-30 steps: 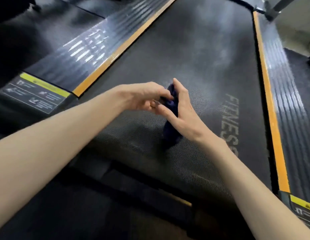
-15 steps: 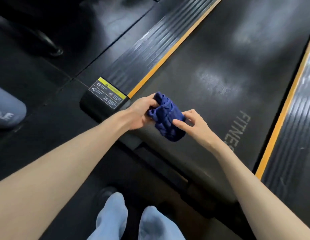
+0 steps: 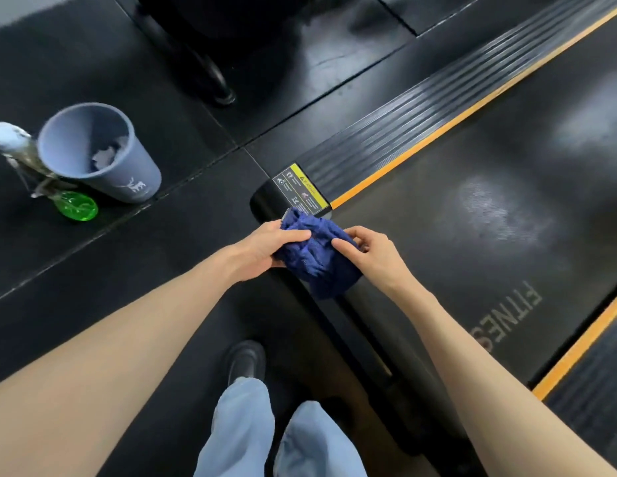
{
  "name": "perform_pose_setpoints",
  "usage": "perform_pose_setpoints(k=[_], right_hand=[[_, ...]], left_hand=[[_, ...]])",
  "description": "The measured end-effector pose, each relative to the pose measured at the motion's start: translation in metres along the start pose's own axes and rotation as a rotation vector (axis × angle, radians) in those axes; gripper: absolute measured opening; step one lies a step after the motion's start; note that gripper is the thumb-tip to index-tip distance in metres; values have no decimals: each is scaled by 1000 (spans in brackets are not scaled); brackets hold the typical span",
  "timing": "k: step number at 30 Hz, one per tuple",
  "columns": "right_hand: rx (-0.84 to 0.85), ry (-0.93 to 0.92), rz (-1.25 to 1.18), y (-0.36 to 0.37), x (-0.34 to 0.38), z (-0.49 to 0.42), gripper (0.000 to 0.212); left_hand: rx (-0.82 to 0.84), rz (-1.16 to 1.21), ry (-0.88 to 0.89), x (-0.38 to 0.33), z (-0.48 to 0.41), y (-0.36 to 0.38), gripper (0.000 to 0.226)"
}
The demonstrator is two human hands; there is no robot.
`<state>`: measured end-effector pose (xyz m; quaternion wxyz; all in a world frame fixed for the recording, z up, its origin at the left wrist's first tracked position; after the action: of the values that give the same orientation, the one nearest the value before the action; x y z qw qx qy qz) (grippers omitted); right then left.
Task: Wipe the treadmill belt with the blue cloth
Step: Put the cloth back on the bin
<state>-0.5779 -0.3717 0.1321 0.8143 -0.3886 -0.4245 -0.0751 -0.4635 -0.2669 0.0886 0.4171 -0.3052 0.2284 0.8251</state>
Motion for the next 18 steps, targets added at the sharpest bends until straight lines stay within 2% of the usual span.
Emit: perform_pose_setpoints(k=[7,9,12,13,15,18], right_hand=[[169,97,-26,36,36,-3,37],[299,106,-10,51,54,-4,39],[510,167,-48,81,82,-3,27],[523,182,-92,90,93,-8,22],[432,242,-249,107,109,-24,14],[323,377,-544,149,131,-41,20]], left_hand=[[-18,49,99,-25,20,-51,29],[-16,-4,125,-38,27,-71,32],[-14,-85,125,-56,37,-109,31],[-17,-95,126,-63,39,-123,29],[-88,-89,135,-75,41,-160,20],[-250,-78,142,-76,39,-226,14]])
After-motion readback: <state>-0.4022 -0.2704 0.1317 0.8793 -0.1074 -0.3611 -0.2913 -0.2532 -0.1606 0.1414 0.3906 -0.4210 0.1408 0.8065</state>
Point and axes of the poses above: each hand's wrist, its own z-axis away from the middle knuckle, its own y-axis out of the palm, x = y × z, the point moved 10 cm from there along -z, towards the middle knuckle, and after that the axes turned 7 degrees about -x, right-handed, at the moved point
